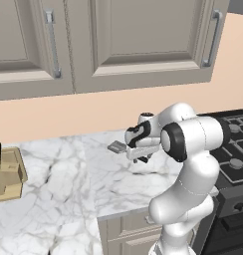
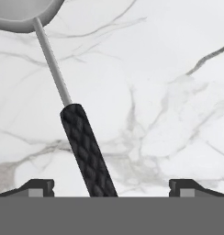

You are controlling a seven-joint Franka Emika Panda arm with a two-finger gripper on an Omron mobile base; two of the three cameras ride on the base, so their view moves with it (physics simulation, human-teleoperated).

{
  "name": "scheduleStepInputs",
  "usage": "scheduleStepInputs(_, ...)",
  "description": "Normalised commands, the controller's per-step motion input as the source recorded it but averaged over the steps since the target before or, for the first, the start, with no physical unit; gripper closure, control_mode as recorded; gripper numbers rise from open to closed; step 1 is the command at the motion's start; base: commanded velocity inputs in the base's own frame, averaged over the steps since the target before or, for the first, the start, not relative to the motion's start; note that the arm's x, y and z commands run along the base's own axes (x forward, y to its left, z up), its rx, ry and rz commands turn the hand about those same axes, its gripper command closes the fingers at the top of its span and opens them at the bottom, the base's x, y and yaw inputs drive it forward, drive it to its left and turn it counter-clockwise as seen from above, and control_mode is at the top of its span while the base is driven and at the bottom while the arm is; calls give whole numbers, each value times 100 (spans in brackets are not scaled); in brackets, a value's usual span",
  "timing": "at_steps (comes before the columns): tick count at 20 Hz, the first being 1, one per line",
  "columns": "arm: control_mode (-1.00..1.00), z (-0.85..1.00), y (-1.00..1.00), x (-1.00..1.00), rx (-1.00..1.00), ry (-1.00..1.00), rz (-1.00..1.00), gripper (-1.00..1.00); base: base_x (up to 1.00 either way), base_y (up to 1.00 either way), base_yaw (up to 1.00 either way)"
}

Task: Put the tomato and onion in the pot. Retrieve the spatula and lightly stir the vegetables in the pot.

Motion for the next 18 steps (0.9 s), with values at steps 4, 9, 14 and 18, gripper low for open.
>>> scheduleStepInputs(4, -100, 0, 0, 0, 0, 0, 0, 100, 0, 0, 0)
scheduleStepInputs(9, -100, 0, 0, 0, 0, 0, 0, 100, 0, 0, 0)
scheduleStepInputs(14, -100, 0, 0, -8, 0, 0, 0, 100, 0, 0, 0)
scheduleStepInputs(18, -100, 11, -16, -83, 2, 0, 0, 100, 0, 0, 0)
